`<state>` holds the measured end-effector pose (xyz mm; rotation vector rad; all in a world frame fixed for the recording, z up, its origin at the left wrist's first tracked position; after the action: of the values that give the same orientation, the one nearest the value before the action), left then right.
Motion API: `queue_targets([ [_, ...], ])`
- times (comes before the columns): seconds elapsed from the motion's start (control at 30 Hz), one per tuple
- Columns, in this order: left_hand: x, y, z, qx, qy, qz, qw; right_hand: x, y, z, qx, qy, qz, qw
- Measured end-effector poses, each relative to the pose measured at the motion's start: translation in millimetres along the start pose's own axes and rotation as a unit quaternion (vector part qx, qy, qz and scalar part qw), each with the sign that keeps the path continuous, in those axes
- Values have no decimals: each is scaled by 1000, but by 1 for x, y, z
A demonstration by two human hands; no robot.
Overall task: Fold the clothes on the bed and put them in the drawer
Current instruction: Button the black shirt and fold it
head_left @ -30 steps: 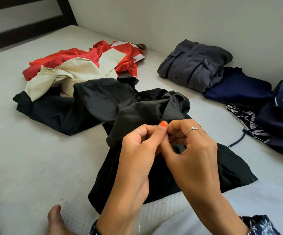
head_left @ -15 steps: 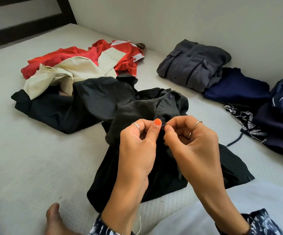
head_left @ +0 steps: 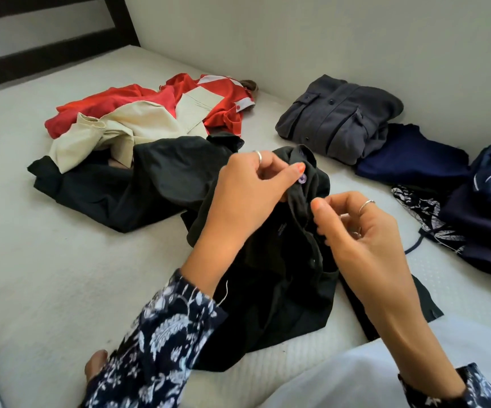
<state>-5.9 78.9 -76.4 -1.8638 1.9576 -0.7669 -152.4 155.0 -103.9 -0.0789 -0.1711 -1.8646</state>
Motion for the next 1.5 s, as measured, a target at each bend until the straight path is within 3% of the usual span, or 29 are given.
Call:
queue_targets([
  [0.17, 20, -5, -25, 76, 49, -33, 995, -6, 10, -3, -222, -46, 18, 974],
  [0.37, 31, 4, -28, 83, 45, -10, 995, 5, 2, -31, -127, 29, 25, 991],
  [0.43, 27, 10, -16, 74, 29, 21, 997, 5, 12, -35, -138, 47, 124, 981],
  [0.5, 16, 16, 3, 89, 8, 63, 994, -5, 30, -46, -187, 90, 259, 943],
  [0.53, 12, 18, 13, 110, -2, 78, 991, -8, 33, -51, -210, 107, 291, 927],
  [0.6, 6, 17, 37, 193, -10, 78, 978, -2, 27, -58, -241, 114, 276, 923],
  [0.67, -1, 11, 50, 268, 23, 28, 963, 3, 20, -64, -276, 113, 245, 922],
  [0.73, -10, 3, 44, 251, 107, -40, 961, 5, 15, -70, -287, 116, 228, 923],
  [0.8, -20, -1, 37, 171, 171, -49, 969, 6, 13, -66, -262, 113, 210, 935],
  [0.87, -28, 4, 41, 29, 152, 28, 988, 11, 6, -57, -230, 101, 171, 953],
  [0.93, -36, 12, 50, -90, 83, 97, 988, 19, -5, -49, -194, 90, 115, 970],
  [1.03, -53, 28, 70, -117, -6, 227, 967, 31, -20, -42, -162, 66, 46, 984],
  [1.1, -75, 39, 82, -2, -8, 390, 921, 40, -27, -43, -165, 63, 9, 984],
  [1.17, -109, 46, 94, 68, -5, 541, 838, 46, -30, -51, -199, 73, -7, 977],
  [1.27, -148, 43, 102, 71, -51, 667, 740, 56, -23, -66, -232, 92, -1, 968],
  [1.33, -153, 36, 108, 86, -87, 697, 707, 68, -18, -72, -241, 109, -3, 964],
  [1.4, -123, 25, 112, 117, -99, 651, 743, 85, -10, -72, -252, 106, -4, 962],
  [1.5, -45, -5, 104, 165, -90, 485, 854, 112, 5, -68, -294, 86, 10, 952],
])
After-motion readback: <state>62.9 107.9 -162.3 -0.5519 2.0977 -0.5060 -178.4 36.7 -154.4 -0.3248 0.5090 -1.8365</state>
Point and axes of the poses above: each hand's wrist, its own x-axis towards the middle knuckle, its own y-axis out of the palm, z = x × y, the point moved 10 cm from there along x, towards the middle knuckle, and after that the axes turned 15 degrees about x, right-handed, at the moved point
